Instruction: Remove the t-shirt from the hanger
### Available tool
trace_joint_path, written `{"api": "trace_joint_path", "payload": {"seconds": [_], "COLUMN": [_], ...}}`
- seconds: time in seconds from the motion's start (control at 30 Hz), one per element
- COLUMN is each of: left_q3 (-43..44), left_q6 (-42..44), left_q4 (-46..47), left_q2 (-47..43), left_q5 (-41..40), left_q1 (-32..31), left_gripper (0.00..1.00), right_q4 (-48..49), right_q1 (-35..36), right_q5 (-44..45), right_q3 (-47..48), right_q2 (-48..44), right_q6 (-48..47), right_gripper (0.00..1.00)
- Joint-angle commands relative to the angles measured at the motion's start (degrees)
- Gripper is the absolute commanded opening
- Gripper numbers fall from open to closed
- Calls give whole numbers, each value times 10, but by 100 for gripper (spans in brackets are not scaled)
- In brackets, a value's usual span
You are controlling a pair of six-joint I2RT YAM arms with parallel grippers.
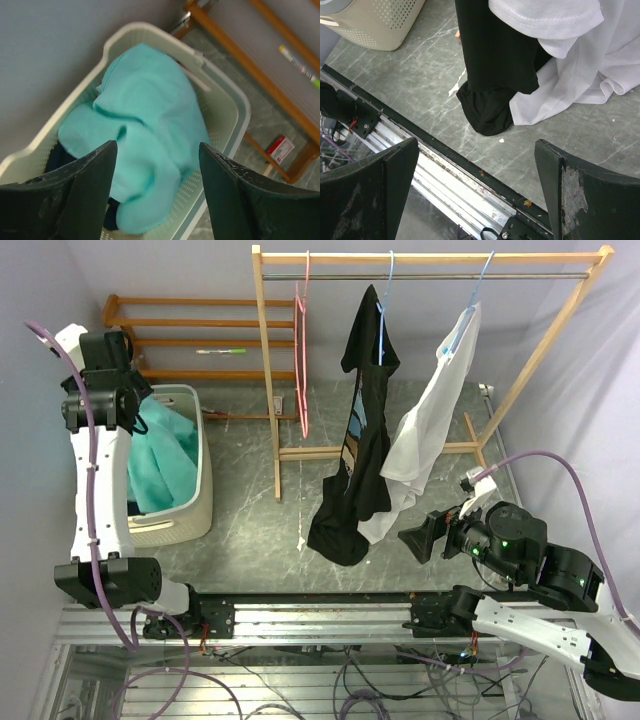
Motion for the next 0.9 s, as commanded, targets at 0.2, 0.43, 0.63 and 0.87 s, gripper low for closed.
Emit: {"api": "trace_joint_path", "payload": {"seconds": [0.2, 0.43, 0.63, 0.87], "left_q3": [-283, -549, -565, -574], "left_q6": [-12, 24, 90, 91], "left_q4": [181, 256, 178, 205], "left_q2": [-225, -423, -504, -504], "left_q5": [365, 622, 573, 573], "left_q1": [9, 8, -17, -26], "left_gripper": [65, 48, 7, 46], "right_q4": [11, 15, 22, 11], "right_q1": [0, 0, 0, 0], "right_q5": [9, -2, -35, 37], "right_q3": [-2, -2, 55, 330], "right_q2": [-3, -16, 35, 236], "right_q6": [5, -2, -27, -48], "right_gripper": [100, 79, 0, 70]}}
